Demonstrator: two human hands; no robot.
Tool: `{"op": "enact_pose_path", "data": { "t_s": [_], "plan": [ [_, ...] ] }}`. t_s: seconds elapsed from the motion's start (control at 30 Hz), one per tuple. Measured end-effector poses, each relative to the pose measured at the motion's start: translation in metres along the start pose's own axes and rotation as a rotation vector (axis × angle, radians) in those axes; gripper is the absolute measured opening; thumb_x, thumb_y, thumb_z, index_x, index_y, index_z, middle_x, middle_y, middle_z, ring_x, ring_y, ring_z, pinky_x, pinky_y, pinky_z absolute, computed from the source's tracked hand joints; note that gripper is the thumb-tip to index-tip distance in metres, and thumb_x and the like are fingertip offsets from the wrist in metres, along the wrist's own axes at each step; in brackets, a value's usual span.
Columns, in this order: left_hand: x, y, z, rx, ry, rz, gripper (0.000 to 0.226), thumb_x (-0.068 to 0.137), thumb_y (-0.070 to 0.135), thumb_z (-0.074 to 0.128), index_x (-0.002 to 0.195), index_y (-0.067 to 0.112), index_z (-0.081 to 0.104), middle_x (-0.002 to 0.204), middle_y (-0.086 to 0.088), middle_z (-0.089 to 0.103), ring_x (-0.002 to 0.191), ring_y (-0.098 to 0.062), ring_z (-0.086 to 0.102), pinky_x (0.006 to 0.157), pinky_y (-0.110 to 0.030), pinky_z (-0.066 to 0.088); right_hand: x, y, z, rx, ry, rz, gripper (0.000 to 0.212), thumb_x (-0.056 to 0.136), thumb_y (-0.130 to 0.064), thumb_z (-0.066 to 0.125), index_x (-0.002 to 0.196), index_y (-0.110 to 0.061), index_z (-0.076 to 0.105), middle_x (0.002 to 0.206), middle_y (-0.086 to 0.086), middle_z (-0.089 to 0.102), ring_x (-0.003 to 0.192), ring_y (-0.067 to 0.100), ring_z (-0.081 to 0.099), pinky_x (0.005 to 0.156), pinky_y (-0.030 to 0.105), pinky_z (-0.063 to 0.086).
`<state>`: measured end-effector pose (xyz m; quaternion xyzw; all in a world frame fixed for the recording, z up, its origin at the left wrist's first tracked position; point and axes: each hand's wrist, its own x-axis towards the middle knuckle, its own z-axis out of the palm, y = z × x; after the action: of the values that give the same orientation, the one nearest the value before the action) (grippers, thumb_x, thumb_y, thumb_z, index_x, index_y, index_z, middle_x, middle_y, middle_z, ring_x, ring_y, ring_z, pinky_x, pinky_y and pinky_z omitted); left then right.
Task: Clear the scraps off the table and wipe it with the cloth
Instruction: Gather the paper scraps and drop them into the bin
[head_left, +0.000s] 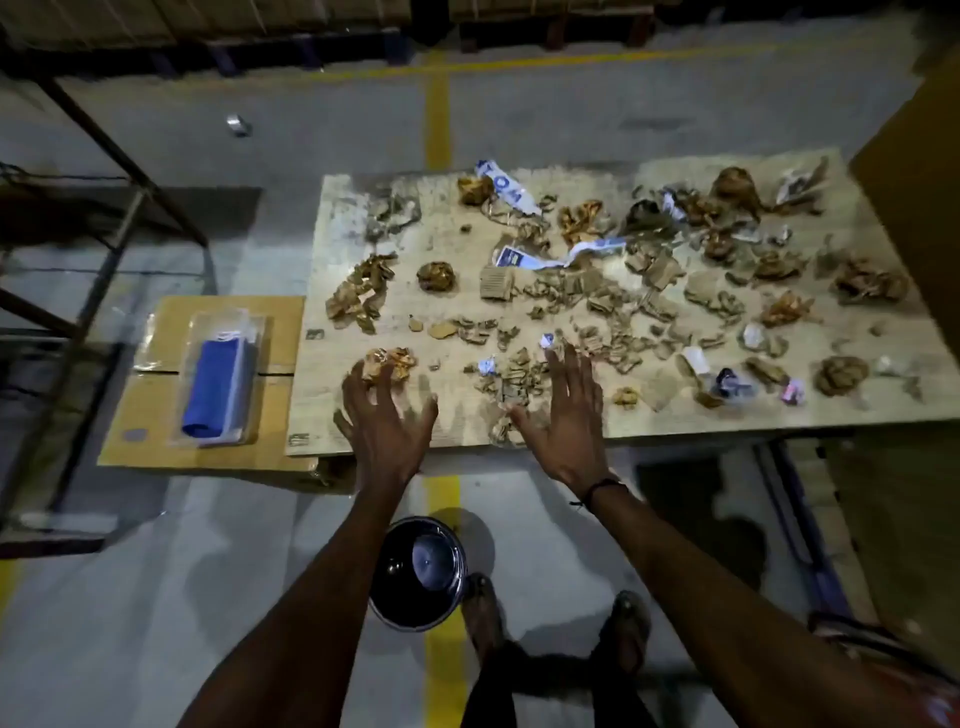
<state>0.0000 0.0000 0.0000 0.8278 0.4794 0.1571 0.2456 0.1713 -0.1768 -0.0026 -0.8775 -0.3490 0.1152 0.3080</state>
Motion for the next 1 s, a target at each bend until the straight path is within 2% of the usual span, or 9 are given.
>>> {"op": "enact_pose_path", "data": {
  "t_s": [0.13,0.2,0.27,0.37,0.5,0.67,0.83,0.9,1.0],
  "plan": [
    [0.041,-0.036,0.031,0.063,-0.062,-0.002,0.077,0.091,0.061,0.069,0.156,0.029,0.041,0.174,-0.006,0.01,0.161,-0.036,0.007,0.121,-0.069,0.011,0.016,-0.003,0.057,-0.106,-0.003,0.08,0.097,0.09,-0.077,0.053,0.166,-0.036,0.009,0.175,-0.004,-0.012,0.161,0.028,-0.014,0.124,0.065,0.003],
    [0.048,-0.047,0.053,0.096,-0.103,0.038,0.08,0.094,0.065,0.063,0.16,0.03,0.035,0.175,-0.009,0.008,0.161,-0.038,0.006,0.123,-0.068,0.013,0.022,0.003,0.082,-0.141,-0.01,0.095,0.095,0.088,-0.081,0.051,0.165,-0.039,0.013,0.175,-0.002,-0.013,0.16,0.032,-0.016,0.122,0.069,0.001],
    [0.049,-0.056,0.074,0.127,-0.135,0.072,0.08,0.097,0.069,0.053,0.163,0.031,0.028,0.175,-0.011,0.005,0.162,-0.037,0.003,0.125,-0.066,0.009,0.026,0.012,0.101,-0.203,-0.002,0.09,0.089,0.09,-0.083,0.046,0.164,-0.043,0.018,0.176,0.0,-0.009,0.16,0.034,-0.016,0.122,0.072,-0.001],
    [0.05,-0.055,0.093,0.179,-0.125,0.069,0.075,0.103,0.066,0.043,0.165,0.029,0.024,0.175,-0.013,0.008,0.162,-0.037,0.002,0.126,-0.063,0.005,0.034,0.021,0.116,-0.261,0.029,0.083,0.081,0.094,-0.08,0.041,0.163,-0.041,0.024,0.176,0.002,-0.006,0.16,0.033,-0.016,0.124,0.069,-0.002],
    [0.063,-0.039,0.113,0.167,-0.109,0.128,0.068,0.106,0.058,0.039,0.165,0.026,0.027,0.174,-0.017,0.014,0.161,-0.041,0.008,0.127,-0.062,0.014,0.062,0.034,0.112,-0.295,0.07,0.075,0.075,0.096,-0.076,0.042,0.161,-0.04,0.031,0.176,0.004,0.002,0.162,0.034,-0.007,0.123,0.065,0.003],
    [0.09,-0.013,0.137,0.178,-0.129,0.225,0.068,0.106,0.057,0.035,0.166,0.028,0.022,0.174,-0.018,0.011,0.161,-0.041,0.007,0.127,-0.058,0.012,0.103,0.052,0.108,-0.328,0.144,0.037,0.072,0.097,-0.072,0.047,0.16,-0.038,0.038,0.174,0.006,0.015,0.161,0.035,0.004,0.122,0.068,0.01],
    [0.113,0.007,0.146,0.153,-0.155,0.284,0.063,0.106,0.051,0.034,0.164,0.028,0.028,0.174,-0.018,0.01,0.161,-0.04,0.008,0.128,-0.06,0.015,0.135,0.061,0.094,-0.344,0.104,0.02,0.073,0.097,-0.075,0.039,0.161,-0.041,0.031,0.176,0.005,0.007,0.162,0.033,-0.002,0.122,0.066,0.0],
    [0.11,0.01,0.137,0.091,-0.127,0.269,0.059,0.106,0.045,0.039,0.162,0.028,0.033,0.174,-0.017,0.013,0.161,-0.038,0.01,0.127,-0.06,0.016,0.133,0.059,0.084,-0.34,0.159,-0.011,0.073,0.098,-0.074,0.04,0.162,-0.039,0.031,0.176,0.006,0.008,0.162,0.032,0.0,0.124,0.06,-0.003],
    [0.105,0.002,0.112,0.001,-0.007,0.26,0.054,0.104,0.037,0.05,0.156,0.025,0.042,0.171,-0.014,0.022,0.16,-0.034,0.016,0.127,-0.057,0.016,0.113,0.057,0.06,-0.313,0.263,0.075,0.074,0.096,-0.073,0.042,0.162,-0.041,0.029,0.176,0.002,0.003,0.162,0.028,0.0,0.126,0.058,-0.001]
  ]
}}
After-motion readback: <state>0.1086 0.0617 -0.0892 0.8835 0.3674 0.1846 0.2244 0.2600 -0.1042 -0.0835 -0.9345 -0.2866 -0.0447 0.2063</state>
